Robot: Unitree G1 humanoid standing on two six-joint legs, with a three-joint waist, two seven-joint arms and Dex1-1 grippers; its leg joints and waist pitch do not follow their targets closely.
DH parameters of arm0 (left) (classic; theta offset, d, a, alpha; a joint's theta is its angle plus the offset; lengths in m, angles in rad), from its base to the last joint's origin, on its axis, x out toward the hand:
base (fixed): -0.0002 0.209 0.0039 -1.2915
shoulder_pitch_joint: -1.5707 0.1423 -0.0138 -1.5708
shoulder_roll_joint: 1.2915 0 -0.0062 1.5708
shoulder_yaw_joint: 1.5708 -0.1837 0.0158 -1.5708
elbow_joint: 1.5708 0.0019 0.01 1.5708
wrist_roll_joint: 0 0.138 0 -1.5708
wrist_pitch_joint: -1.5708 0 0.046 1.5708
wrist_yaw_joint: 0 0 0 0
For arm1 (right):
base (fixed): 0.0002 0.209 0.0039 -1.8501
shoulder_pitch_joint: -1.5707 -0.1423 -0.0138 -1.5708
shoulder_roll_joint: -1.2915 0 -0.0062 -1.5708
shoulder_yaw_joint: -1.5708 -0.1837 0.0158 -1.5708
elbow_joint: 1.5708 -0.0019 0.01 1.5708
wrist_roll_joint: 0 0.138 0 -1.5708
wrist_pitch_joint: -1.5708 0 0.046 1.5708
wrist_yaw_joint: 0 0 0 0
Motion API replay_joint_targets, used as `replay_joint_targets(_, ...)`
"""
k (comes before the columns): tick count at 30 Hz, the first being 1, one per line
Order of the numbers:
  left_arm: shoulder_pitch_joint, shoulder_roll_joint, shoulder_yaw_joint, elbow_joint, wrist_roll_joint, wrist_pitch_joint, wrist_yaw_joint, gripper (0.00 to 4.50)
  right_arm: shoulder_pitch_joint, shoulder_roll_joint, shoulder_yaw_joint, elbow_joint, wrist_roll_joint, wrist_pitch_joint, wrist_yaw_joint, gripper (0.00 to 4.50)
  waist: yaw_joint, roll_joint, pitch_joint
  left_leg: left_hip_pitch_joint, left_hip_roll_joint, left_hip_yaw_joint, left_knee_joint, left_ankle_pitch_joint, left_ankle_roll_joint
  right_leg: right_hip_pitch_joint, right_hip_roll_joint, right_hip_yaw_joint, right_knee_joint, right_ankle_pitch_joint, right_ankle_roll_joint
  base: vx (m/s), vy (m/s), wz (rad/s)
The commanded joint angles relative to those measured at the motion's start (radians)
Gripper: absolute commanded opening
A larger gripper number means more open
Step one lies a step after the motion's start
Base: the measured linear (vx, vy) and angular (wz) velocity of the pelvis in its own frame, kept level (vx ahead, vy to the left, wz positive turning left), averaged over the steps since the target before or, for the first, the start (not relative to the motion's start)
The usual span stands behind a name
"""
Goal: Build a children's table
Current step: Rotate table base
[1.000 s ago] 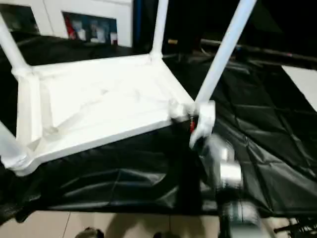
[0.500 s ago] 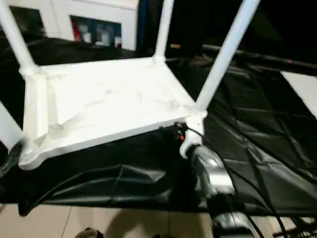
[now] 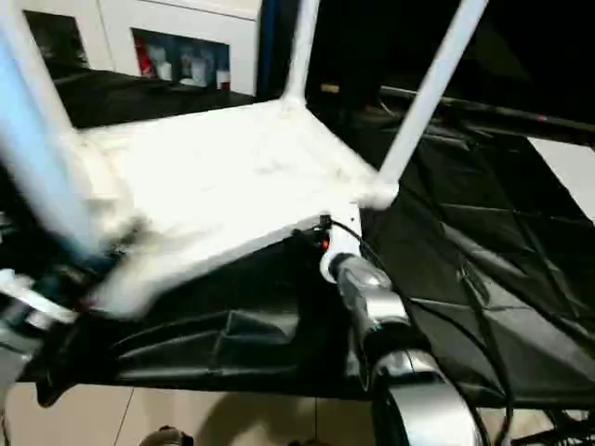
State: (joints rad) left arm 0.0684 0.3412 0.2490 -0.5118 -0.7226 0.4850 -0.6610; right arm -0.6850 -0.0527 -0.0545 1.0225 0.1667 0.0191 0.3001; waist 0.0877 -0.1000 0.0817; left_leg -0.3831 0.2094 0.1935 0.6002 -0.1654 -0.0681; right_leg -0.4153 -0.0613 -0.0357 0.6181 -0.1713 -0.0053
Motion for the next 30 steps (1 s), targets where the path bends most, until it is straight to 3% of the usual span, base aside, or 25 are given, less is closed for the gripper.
replay_joint_targets(1,-0.027,0.035,-0.085,-0.069,-0.113,0.108,-0.076,4.48,-0.034,0.011,-0.007,0.038,-0.012,-0.024,0.007,3.19,-0.002,0.036,-0.069,0.031,0.016,-0.008,-0.08,-0.339,-0.073,0.028,-0.051,0.032,-0.056,-0.218,-0.162,0.0,0.0,0.0)
replay_joint_targets(3,-0.034,0.038,-0.097,-0.074,-0.123,0.121,-0.08,4.48,-0.038,0.015,-0.007,0.042,-0.013,-0.025,0.008,3.19,-0.005,0.033,-0.069,0.024,0.017,-0.01,-0.082,-0.322,-0.075,0.034,-0.052,0.033,-0.055,-0.218,-0.157,0.0,0.0,0.0)
replay_joint_targets(4,-0.071,0.013,-0.147,-0.076,-0.133,0.139,-0.077,4.48,-0.048,0.029,0.0,0.052,-0.016,-0.03,0.017,3.19,-0.005,0.042,-0.07,0.026,0.017,-0.01,-0.081,-0.317,-0.079,0.033,-0.053,0.034,-0.053,-0.212,-0.155,0.0,0.0,0.0)
replay_joint_targets(5,-0.076,0.008,-0.153,-0.076,-0.135,0.141,-0.075,4.48,-0.049,0.031,0.0,0.054,-0.017,-0.032,0.018,3.19,-0.007,0.039,-0.07,0.027,0.018,-0.008,-0.08,-0.319,-0.08,0.031,-0.052,0.035,-0.056,-0.212,-0.156,0.0,0.0,0.0)
replay_joint_targets(7,-0.146,-0.059,-0.248,-0.047,-0.117,0.149,-0.073,4.48,-0.057,0.058,0.017,0.061,-0.025,-0.041,0.031,3.19,-0.009,0.038,-0.07,0.025,0.018,-0.009,-0.079,-0.322,-0.083,0.035,-0.054,0.035,-0.057,-0.221,-0.155,0.0,0.0,0.0)
replay_joint_targets(10,-0.216,-0.106,-0.334,0.01,-0.08,0.149,-0.081,4.48,-0.063,0.077,0.036,0.081,-0.039,-0.057,0.044,3.19,-0.011,0.037,-0.072,0.022,0.017,-0.012,-0.078,-0.324,-0.086,0.039,-0.057,0.034,-0.06,-0.252,-0.145,0.0,0.0,0.0)
replay_joint_targets(12,-0.234,-0.114,-0.352,0.026,-0.069,0.147,-0.081,4.48,-0.064,0.08,0.037,0.087,-0.044,-0.062,0.048,3.19,-0.02,0.035,-0.074,0.015,0.017,-0.016,-0.079,-0.318,-0.087,0.046,-0.059,0.033,-0.058,-0.254,-0.144,0.0,0.0,0.0)
replay_joint_targets(15,-0.312,-0.165,-0.414,0.119,-0.008,0.108,-0.079,4.48,-0.067,0.09,0.036,0.103,-0.057,-0.074,0.053,3.19,-0.024,0.04,-0.075,0.023,0.015,-0.015,-0.076,-0.322,-0.081,0.04,-0.056,0.033,-0.064,-0.256,-0.149,0.0,0.0,0.0)
replay_joint_targets(16,-0.351,-0.197,-0.444,0.172,0.027,0.085,-0.082,4.48,-0.066,0.094,0.037,0.103,-0.06,-0.076,0.056,3.19,-0.023,0.049,-0.077,0.025,0.015,-0.015,-0.075,-0.319,-0.08,0.042,-0.056,0.033,-0.062,-0.244,-0.155,0.0,0.0,0.0)
replay_joint_targets(18,-0.371,-0.213,-0.46,0.201,0.048,0.074,-0.078,4.48,-0.064,0.097,0.035,0.101,-0.061,-0.077,0.059,3.19,-0.025,0.042,-0.078,0.021,0.014,-0.015,-0.075,-0.314,-0.074,0.046,-0.056,0.032,-0.063,-0.234,-0.157,0.0,0.0,0.0)
replay_joint_targets(20,-0.409,-0.244,-0.485,0.272,0.112,0.022,-0.054,4.48,-0.059,0.099,0.035,0.095,-0.062,-0.082,0.059,3.19,-0.026,0.051,-0.083,0.022,0.015,-0.017,-0.073,-0.306,-0.068,0.049,-0.058,0.032,-0.061,-0.227,-0.161,0.0,0.0,0.0)
replay_joint_targets(21,-0.423,-0.244,-0.49,0.305,0.154,-0.003,-0.025,4.48,-0.056,0.095,0.034,0.095,-0.065,-0.088,0.049,3.19,-0.025,0.058,-0.083,0.024,0.015,-0.017,-0.072,-0.305,-0.068,0.048,-0.058,0.032,-0.061,-0.217,-0.166,0.0,0.0,0.0)
replay_joint_targets(23,-0.447,-0.214,-0.486,0.384,0.25,-0.044,0.05,4.48,-0.055,0.069,0.019,0.094,-0.063,-0.109,0.019,3.19,-0.028,0.058,-0.083,0.025,0.014,-0.016,-0.071,-0.308,-0.056,0.048,-0.053,0.031,-0.063,-0.202,-0.171,0.0,0.0,0.0)
replay_joint_targets(25,-0.454,-0.201,-0.482,0.409,0.28,-0.056,0.062,4.48,-0.057,0.06,0.007,0.096,-0.064,-0.117,0.011,3.19,-0.029,0.053,-0.085,0.021,0.011,-0.017,-0.07,-0.298,-0.047,0.053,-0.055,0.031,-0.063,-0.223,-0.164,0.0,0.0,0.0)
replay_joint_targets(26,-0.45,-0.178,-0.482,0.411,0.292,-0.055,0.054,4.48,-0.056,0.046,0.002,0.09,-0.064,-0.12,0.015,3.19,-0.026,0.061,-0.087,0.023,0.012,-0.018,-0.069,-0.29,-0.044,0.051,-0.059,0.031,-0.062,-0.237,-0.166,0.0,0.0,0.0)
replay_joint_targets(30,-0.406,-0.067,-0.504,0.383,0.319,-0.042,-0.056,4.48,-0.035,-0.025,-0.002,0.04,-0.061,-0.117,0.1,3.19,-0.02,0.067,-0.085,0.024,0.014,-0.016,-0.069,-0.292,-0.038,0.048,-0.056,0.031,-0.062,-0.239,-0.184,0.0,0.0,0.0)
